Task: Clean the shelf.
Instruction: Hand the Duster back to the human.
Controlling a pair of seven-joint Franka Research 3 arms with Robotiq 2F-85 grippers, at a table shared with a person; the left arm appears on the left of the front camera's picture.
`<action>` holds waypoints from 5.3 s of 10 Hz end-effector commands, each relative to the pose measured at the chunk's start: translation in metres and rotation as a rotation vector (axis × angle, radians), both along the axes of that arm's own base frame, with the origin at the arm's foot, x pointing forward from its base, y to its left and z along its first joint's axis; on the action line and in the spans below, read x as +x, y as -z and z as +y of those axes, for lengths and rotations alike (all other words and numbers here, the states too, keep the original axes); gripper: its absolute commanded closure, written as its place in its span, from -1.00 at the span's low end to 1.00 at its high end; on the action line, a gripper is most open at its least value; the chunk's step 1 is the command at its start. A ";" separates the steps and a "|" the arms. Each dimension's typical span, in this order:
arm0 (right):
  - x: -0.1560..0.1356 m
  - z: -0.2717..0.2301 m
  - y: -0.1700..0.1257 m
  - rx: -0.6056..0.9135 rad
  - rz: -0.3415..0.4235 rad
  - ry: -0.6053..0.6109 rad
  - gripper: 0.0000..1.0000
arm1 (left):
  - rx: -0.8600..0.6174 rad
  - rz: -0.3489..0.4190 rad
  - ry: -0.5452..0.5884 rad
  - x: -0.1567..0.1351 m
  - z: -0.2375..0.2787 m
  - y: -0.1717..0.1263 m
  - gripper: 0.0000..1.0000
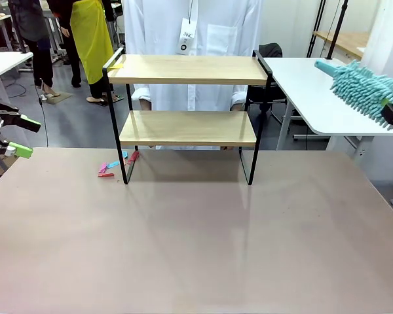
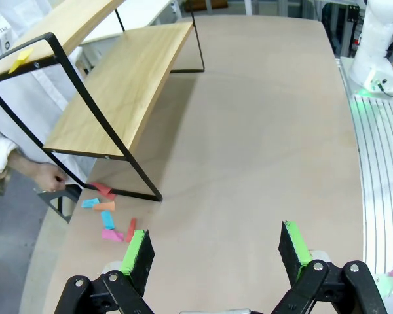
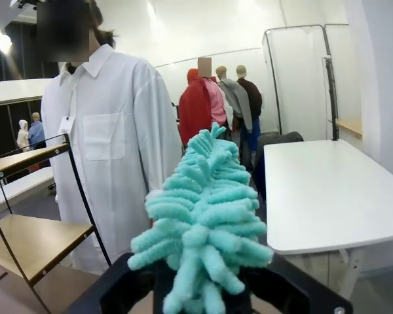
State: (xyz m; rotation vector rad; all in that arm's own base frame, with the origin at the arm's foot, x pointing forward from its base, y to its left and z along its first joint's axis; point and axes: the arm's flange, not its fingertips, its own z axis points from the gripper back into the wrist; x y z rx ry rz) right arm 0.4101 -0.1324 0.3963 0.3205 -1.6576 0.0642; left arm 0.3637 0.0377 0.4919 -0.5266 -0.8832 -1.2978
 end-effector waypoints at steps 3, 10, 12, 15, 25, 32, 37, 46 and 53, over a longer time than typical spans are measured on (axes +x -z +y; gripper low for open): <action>0.000 0.000 0.000 0.000 0.000 0.000 0.68 | -0.029 -0.017 0.005 0.002 -0.001 0.000 -1.00; 0.000 0.000 0.000 0.000 0.000 0.000 0.68 | -0.029 -0.017 0.005 0.002 -0.001 0.000 -1.00; 0.000 0.000 0.000 0.000 0.000 0.000 0.68 | -0.029 -0.017 0.005 0.002 -0.001 0.000 -1.00; 0.000 0.000 0.000 0.000 0.000 0.000 0.68 | -0.029 -0.017 0.005 0.002 -0.001 0.000 -1.00; 0.000 0.000 0.000 0.000 0.000 0.000 0.68 | -0.029 -0.017 0.005 0.002 -0.001 0.000 -1.00; 0.001 0.000 0.004 0.001 -0.001 -0.004 -0.45 | -0.029 -0.017 0.005 0.002 -0.001 0.000 -1.00; -0.007 -0.001 -0.015 0.001 -0.001 0.018 -1.00 | -0.029 -0.017 0.005 0.002 -0.001 0.000 -1.00; -0.024 -0.122 -0.175 0.497 -0.064 0.127 -1.00 | -0.029 -0.017 0.005 0.002 -0.001 0.000 -1.00; -0.033 -0.125 -0.173 0.484 -0.093 0.129 -1.00 | -0.029 -0.017 0.005 0.002 -0.001 0.000 -1.00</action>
